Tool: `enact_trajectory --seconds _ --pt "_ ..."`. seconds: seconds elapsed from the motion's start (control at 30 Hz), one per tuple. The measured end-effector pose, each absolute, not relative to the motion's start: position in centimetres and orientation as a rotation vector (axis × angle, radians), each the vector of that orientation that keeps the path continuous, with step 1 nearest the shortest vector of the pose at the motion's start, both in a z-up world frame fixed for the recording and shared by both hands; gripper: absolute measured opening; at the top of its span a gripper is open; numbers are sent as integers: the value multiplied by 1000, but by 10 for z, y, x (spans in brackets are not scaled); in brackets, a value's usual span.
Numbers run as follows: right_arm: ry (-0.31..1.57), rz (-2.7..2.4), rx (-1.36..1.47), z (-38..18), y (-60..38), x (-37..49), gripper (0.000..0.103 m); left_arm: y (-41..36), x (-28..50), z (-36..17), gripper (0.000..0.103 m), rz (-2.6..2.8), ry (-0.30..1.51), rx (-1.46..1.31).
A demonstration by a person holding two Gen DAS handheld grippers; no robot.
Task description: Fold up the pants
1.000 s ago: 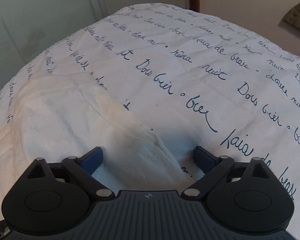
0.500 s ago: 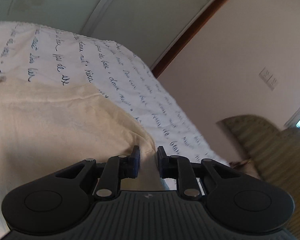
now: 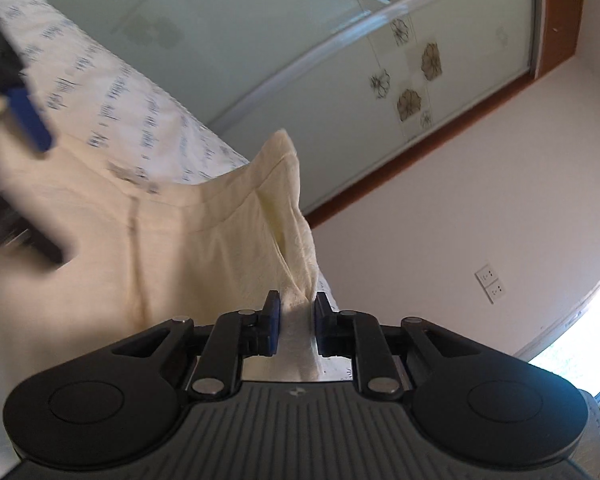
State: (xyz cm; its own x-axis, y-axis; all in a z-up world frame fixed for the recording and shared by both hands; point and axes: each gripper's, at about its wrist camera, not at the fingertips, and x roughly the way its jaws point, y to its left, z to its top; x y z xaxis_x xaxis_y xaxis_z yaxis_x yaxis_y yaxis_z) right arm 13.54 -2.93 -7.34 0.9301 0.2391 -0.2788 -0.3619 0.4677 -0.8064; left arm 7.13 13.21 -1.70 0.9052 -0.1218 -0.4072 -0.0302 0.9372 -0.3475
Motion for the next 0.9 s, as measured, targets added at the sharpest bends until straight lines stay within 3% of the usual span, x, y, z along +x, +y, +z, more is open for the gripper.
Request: enact_trajectory --seconds 0.2,0.37,0.43,0.5,0.53,0.57,0.6,0.63,0.67,0.77,0.9 --pt "184 455 -1042 -96 -22 77 17 163 86 -10 103 -221 509 -676" --pt "230 458 -967 -109 -22 71 17 174 140 -51 101 -229 740 -926" --pt "232 448 -941 -109 -22 72 17 177 144 -55 98 -204 715 -983" --pt "251 449 -939 -110 -21 72 18 176 146 -53 78 -188 695 -983" --pt "248 450 -958 -113 -19 70 20 177 151 -51 62 -171 701 -965" --pt "257 444 -991 -118 -18 70 28 176 152 -51 43 -156 704 -946" --pt "270 429 -1038 -123 -17 71 41 177 153 -49 35 -141 707 -928" --pt "262 413 -1085 -128 -19 69 49 178 154 -48 21 -137 704 -910" --pt "242 394 -1118 -132 -23 68 56 178 154 -48 18 -133 699 -891" --pt "299 352 -1090 -126 -46 74 56 179 150 -43 10 -134 676 -842" --pt "383 270 -1125 -122 -81 78 56 174 145 -34 10 -128 643 -762"
